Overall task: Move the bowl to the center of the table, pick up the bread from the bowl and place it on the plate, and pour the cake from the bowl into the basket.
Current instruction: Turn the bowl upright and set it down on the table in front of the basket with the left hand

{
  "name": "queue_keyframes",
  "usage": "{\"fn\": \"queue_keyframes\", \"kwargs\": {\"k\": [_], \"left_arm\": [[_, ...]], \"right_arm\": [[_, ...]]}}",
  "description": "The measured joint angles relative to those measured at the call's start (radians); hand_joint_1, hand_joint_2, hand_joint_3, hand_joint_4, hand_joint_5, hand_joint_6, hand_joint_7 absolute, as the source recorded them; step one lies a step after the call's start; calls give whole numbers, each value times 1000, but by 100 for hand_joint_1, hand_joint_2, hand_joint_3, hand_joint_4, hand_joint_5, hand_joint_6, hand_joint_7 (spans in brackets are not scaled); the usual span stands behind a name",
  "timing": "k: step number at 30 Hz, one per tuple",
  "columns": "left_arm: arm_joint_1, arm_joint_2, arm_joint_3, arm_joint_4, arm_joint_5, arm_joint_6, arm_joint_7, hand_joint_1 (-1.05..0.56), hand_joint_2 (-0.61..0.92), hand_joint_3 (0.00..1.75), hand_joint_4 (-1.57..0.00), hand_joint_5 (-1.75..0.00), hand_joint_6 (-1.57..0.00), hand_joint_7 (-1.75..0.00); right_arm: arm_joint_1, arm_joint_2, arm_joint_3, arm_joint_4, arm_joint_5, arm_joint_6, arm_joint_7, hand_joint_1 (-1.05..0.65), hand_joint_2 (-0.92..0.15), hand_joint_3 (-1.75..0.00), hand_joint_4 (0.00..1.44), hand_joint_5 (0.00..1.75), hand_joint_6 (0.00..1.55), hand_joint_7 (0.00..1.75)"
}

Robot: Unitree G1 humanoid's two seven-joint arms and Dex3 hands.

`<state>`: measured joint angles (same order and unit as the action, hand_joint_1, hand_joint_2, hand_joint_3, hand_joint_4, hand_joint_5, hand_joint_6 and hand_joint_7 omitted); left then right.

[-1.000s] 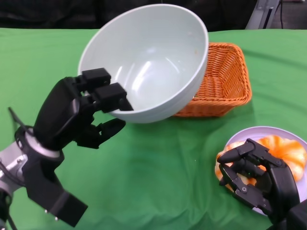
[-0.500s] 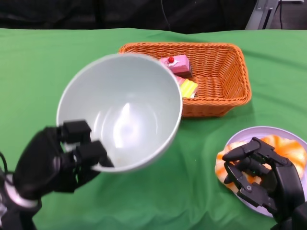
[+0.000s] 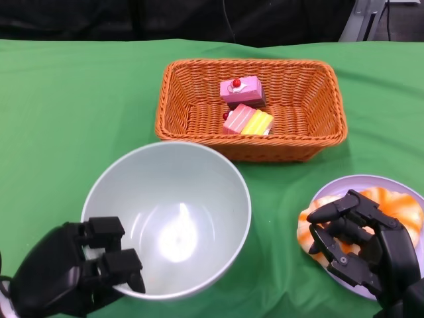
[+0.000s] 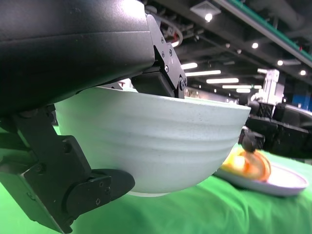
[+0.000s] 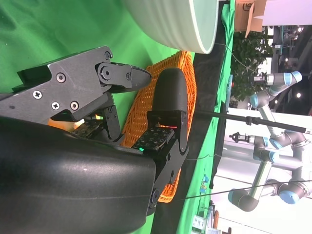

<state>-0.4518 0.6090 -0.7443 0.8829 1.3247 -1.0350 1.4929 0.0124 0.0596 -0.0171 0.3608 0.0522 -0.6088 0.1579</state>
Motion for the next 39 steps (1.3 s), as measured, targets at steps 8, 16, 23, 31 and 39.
{"fn": "queue_keyframes", "kwargs": {"k": [8, 16, 23, 31, 39], "left_arm": [[-20, -15, -60, 68, -4, -5, 1, 12, 40, 101, -77, -166, -82, -136], [-57, -56, -98, 141, -32, -12, -20, 8, 38, 102, -86, -145, -84, -127], [-80, -86, -109, 180, -79, -9, -83, 9, 42, 98, -81, -154, -81, -134], [-92, -120, -118, 205, -104, 11, -96, 10, 40, 101, -83, -154, -79, -140], [-115, -159, -141, 227, -113, 38, -104, 2, 55, 82, -85, -135, -89, -107]], "right_arm": [[5, 3, 5, -31, -4, 5, -6, -12, -75, -55, 75, 151, 72, 109], [18, 4, 16, -46, -5, 17, -11, -12, -76, -54, 76, 151, 71, 110], [21, 5, 29, -61, -9, 23, -17, -12, -76, -53, 76, 151, 71, 110], [21, 6, 31, -62, -17, 23, -25, -13, -76, -53, 75, 151, 71, 110], [22, 7, 32, -62, -13, 26, -23, -13, -76, -52, 75, 151, 71, 110]]}}
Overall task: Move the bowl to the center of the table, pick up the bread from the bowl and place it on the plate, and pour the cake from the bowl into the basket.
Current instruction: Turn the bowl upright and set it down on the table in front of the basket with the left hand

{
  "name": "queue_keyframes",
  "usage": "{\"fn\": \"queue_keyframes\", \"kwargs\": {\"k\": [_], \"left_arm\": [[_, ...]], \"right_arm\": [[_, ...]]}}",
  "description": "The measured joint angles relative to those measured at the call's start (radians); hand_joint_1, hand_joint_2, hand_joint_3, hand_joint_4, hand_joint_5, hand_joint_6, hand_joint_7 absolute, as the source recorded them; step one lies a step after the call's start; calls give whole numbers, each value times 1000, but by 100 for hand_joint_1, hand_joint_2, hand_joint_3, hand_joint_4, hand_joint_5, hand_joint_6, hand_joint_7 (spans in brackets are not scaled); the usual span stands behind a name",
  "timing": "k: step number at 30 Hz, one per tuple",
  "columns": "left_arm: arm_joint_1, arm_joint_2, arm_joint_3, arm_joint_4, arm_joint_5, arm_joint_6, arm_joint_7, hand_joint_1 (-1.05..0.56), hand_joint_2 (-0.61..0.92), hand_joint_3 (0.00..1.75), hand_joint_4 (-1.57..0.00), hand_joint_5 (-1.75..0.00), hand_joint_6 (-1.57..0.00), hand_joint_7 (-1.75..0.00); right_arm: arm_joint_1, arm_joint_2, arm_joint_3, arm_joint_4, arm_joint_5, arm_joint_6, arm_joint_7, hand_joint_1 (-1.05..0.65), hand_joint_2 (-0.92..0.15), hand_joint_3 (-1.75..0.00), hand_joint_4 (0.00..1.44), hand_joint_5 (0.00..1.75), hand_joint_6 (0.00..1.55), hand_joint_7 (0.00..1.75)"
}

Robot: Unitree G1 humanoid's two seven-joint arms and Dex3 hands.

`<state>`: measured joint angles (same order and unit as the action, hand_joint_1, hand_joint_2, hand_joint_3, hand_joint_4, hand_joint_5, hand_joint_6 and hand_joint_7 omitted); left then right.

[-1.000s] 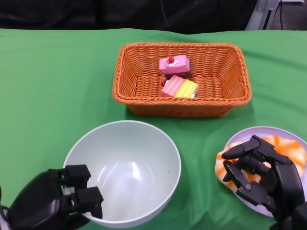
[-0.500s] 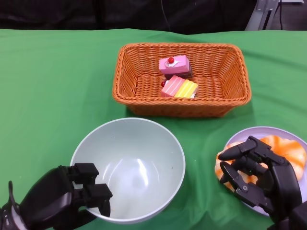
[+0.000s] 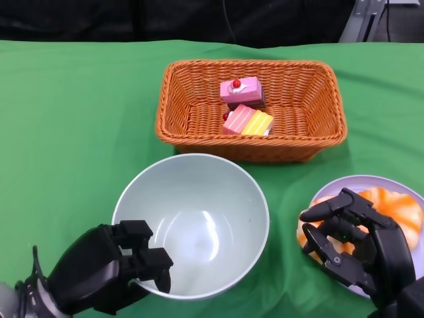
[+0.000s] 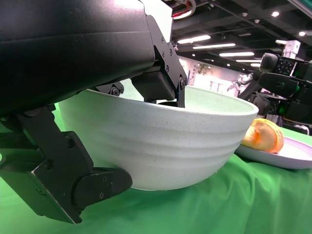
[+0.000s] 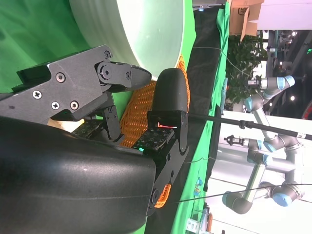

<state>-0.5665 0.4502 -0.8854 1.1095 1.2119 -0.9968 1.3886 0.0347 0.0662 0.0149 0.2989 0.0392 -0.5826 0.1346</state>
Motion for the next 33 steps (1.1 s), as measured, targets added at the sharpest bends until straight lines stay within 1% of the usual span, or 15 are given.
{"fn": "queue_keyframes", "kwargs": {"k": [1, 3, 4, 6, 8, 10, 12, 15, 17, 18, 20, 21, 23, 27, 33], "left_arm": [[-5, -1, -1, 4, -6, -1, -18, 1, 59, 73, -86, -131, -90, -101], [-13, -1, -2, 8, -18, -4, -63, -7, 76, 33, -94, -100, -100, -69], [-18, -1, -1, 8, -32, -7, -84, -8, 81, 22, -96, -93, -103, -60], [-25, 4, 0, 6, -49, -19, -125, -16, 84, 6, -102, -63, -109, -30], [-29, 12, -1, 1, -52, -21, -161, -24, 84, 2, -105, -38, -110, -12], [-30, 21, 0, -9, -58, -28, -189, -36, 84, 0, -101, -19, -101, -3], [-30, 28, 4, -22, -76, -37, -221, -53, 84, 0, -83, -6, -84, -1], [-27, 49, 24, -50, -111, -49, -315, -73, 89, 2, -58, -1, -61, 0], [-18, 67, 42, -72, -152, -58, -412, -97, 91, 6, -35, 0, -42, 0], [-10, 75, 50, -80, -171, -64, -454, -102, 92, 11, -25, 0, -32, 0], [5, 91, 66, -94, -200, -77, -530, -104, 92, 14, -19, 0, -26, 0], [12, 94, 74, -96, -217, -88, -566, -104, 92, 27, -9, 0, -19, 0], [26, 99, 93, -90, -271, -141, -652, -105, 92, 43, -2, 0, -14, -1], [51, 85, 162, -35, -460, -269, -845, -105, 92, 69, -3, -1, -17, -3], [120, -3, 245, -32, -960, -293, -1223, -103, 92, 57, -43, -15, -42, -6]], "right_arm": [[0, 0, 0, 0, 0, 0, 0, -12, -76, -52, 75, 151, 71, 110], [0, 0, 0, 0, 0, 0, 0, -12, -76, -52, 75, 152, 71, 111], [0, 0, 0, 0, 0, 1, 0, -12, -76, -52, 75, 152, 71, 111], [1, 0, 0, 0, 0, 1, 0, -12, -76, -53, 75, 153, 71, 112], [1, 1, 0, -2, 1, 5, 0, -11, -76, -54, 74, 153, 71, 112], [1, 1, 0, -2, 4, 6, 1, -9, -75, -56, 74, 154, 71, 112], [1, 1, 0, -2, 7, 6, 1, -9, -74, -58, 74, 154, 71, 112], [1, 3, 0, -1, 8, 6, 1, -10, -72, -61, 75, 153, 72, 111], [1, 3, 0, 0, 5, 6, 1, -12, -72, -62, 75, 153, 71, 111], [1, 3, 0, 0, 5, 6, 1, -11, -72, -62, 75, 153, 71, 111], [1, 3, -1, 0, 5, 5, 1, -11, -71, -62, 75, 153, 71, 112], [1, 3, -1, 0, 5, 5, 1, -12, -71, -62, 75, 153, 71, 112], [1, 3, -1, 1, 6, 5, 1, -12, -72, -62, 76, 152, 71, 111], [2, 3, -2, 1, 5, 5, 1, -11, -72, -61, 76, 152, 72, 110], [2, 4, 2, 1, 1, 5, 3, -11, -72, -60, 74, 154, 71, 110]]}}
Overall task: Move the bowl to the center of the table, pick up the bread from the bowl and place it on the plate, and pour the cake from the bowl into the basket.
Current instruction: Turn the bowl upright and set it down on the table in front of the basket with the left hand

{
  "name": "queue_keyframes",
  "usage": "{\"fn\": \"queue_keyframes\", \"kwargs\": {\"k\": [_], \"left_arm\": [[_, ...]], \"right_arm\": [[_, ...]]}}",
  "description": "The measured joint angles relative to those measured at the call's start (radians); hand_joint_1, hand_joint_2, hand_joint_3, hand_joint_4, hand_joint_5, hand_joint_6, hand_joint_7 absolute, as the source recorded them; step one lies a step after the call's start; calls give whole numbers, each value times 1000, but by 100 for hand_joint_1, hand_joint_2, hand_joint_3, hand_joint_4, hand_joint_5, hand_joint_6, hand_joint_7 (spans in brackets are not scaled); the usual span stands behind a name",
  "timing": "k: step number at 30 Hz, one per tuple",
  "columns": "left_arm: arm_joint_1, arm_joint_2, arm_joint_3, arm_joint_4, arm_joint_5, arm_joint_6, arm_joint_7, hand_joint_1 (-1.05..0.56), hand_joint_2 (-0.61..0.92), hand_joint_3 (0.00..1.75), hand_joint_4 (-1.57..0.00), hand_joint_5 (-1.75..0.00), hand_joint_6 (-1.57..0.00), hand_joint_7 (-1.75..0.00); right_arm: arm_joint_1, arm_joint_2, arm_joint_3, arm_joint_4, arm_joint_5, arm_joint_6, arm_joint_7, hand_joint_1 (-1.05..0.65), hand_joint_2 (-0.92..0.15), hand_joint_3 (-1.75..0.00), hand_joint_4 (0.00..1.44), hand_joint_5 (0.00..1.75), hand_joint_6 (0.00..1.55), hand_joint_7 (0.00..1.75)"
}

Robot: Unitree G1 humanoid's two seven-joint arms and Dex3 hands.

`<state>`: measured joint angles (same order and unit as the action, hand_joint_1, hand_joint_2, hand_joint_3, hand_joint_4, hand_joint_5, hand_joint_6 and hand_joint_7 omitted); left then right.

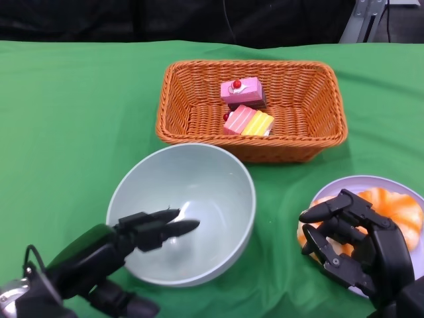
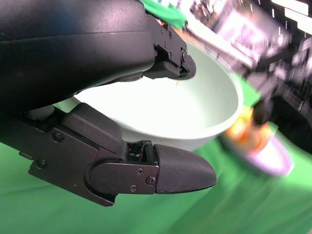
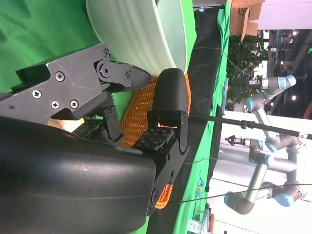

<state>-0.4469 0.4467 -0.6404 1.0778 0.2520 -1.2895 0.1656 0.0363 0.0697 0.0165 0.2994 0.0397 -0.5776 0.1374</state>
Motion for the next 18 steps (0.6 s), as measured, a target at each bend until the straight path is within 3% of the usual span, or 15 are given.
{"fn": "queue_keyframes", "kwargs": {"k": [5, 9, 10, 11, 13, 14, 16, 17, 18], "left_arm": [[80, -44, 83, -181, -419, 181, -363, -96, 92, 54, -66, -23, -57, -10], [143, -80, 197, -364, -741, 443, -653, -73, 92, 41, -83, -30, -71, -13], [159, -88, 231, -411, -809, 523, -704, -55, 92, 33, -93, -36, -82, -16], [175, -97, 265, -459, -866, 611, -745, -46, 92, 31, -96, -42, -88, -18], [213, -117, 338, -554, -934, 760, -780, -35, 92, 32, -92, -80, -100, -25], [230, -129, 369, -587, -930, 795, -777, -33, 92, 35, -85, -106, -102, -37], [248, -162, 415, -627, -895, 823, -762, -32, 90, 47, -76, -132, -90, -77], [254, -184, 435, -631, -870, 823, -759, -31, 83, 65, -74, -146, -81, -106], [260, -203, 453, -632, -845, 822, -757, -30, 78, 76, -74, -152, -78, -119]], "right_arm": [[0, 0, 0, 0, -9, 0, 0, -11, -72, -59, 75, 153, 72, 109], [0, 1, 0, 1, -9, 0, 0, -14, -72, -58, 75, 153, 73, 108], [0, 1, -1, 2, -9, 0, 0, -14, -72, -58, 75, 153, 72, 108], [0, 1, -2, 4, -9, 0, 0, -14, -73, -58, 75, 153, 72, 109], [0, 1, -3, 7, -5, 0, 0, -14, -73, -58, 74, 153, 72, 109], [0, 1, -4, 8, -3, -1, 1, -13, -73, -58, 74, 153, 72, 109], [0, 1, -5, 9, 1, -1, 1, -13, -72, -59, 74, 153, 72, 110], [0, 1, -4, 9, 1, -2, 2, -12, -72, -59, 74, 154, 72, 110], [0, 1, -4, 9, 2, -2, 4, -12, -72, -59, 74, 154, 71, 110]]}}
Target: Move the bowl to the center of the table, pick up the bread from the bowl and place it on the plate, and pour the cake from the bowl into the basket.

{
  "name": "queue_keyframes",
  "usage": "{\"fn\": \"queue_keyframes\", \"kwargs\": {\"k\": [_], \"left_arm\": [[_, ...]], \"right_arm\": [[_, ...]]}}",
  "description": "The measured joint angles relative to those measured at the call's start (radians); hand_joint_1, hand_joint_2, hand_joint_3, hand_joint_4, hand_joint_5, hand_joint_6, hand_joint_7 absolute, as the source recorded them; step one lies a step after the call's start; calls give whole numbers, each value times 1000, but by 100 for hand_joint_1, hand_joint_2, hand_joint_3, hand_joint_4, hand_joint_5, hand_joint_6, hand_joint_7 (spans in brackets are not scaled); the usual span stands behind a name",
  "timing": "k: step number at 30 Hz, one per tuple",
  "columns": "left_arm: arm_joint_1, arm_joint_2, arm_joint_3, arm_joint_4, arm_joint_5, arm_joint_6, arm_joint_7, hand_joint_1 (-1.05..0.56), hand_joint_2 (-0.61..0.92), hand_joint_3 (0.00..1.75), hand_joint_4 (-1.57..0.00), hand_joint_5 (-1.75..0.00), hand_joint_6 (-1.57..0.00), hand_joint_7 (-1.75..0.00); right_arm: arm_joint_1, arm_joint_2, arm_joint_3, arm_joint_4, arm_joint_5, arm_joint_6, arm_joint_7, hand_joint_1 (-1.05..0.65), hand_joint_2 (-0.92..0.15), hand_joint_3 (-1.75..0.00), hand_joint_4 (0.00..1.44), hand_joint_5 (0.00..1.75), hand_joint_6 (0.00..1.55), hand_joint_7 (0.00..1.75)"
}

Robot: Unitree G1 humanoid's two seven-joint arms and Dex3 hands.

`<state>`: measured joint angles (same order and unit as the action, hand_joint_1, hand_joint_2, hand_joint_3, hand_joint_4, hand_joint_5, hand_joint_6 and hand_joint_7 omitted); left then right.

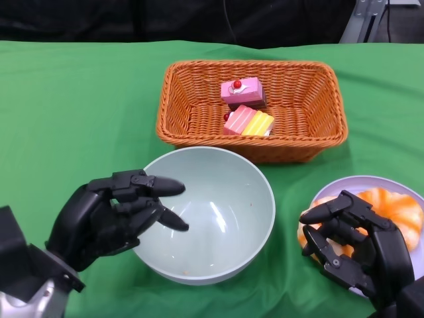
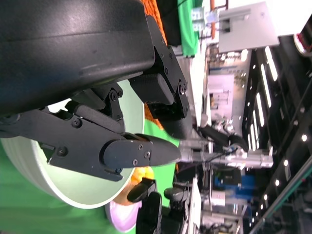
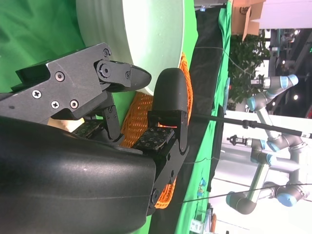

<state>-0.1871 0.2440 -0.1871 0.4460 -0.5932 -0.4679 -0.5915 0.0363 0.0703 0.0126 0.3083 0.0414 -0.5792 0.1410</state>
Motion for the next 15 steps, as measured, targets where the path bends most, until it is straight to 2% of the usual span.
{"fn": "queue_keyframes", "kwargs": {"k": [1, 2, 5, 11, 15], "left_arm": [[5, -19, 15, 0, 25, -3, 4, -28, 73, 86, -74, -159, -75, -132], [8, -37, 29, 0, 55, -8, 11, -27, 71, 89, -74, -163, -74, -139], [11, -73, 63, 12, 153, -64, 25, -24, 72, 87, -74, -170, -72, -150], [2, -129, 125, 150, 287, -277, 30, -20, 75, 78, -74, -170, -72, -149], [-11, -161, 151, 243, 307, -345, 15, -18, 80, 72, -73, -166, -74, -143]], "right_arm": [[0, 0, 0, 0, 1, 0, 0, -12, -72, -59, 74, 154, 71, 111], [0, 0, 0, 0, 1, 0, 0, -12, -72, -58, 74, 154, 71, 111], [0, 0, 0, 0, 1, 0, 0, -11, -72, -59, 74, 153, 71, 111], [0, -3, -2, 4, 2, -11, 1, -14, -71, -60, 74, 152, 71, 111], [1, -7, -3, 4, 8, -23, 16, -13, -72, -60, 75, 153, 71, 111]]}}
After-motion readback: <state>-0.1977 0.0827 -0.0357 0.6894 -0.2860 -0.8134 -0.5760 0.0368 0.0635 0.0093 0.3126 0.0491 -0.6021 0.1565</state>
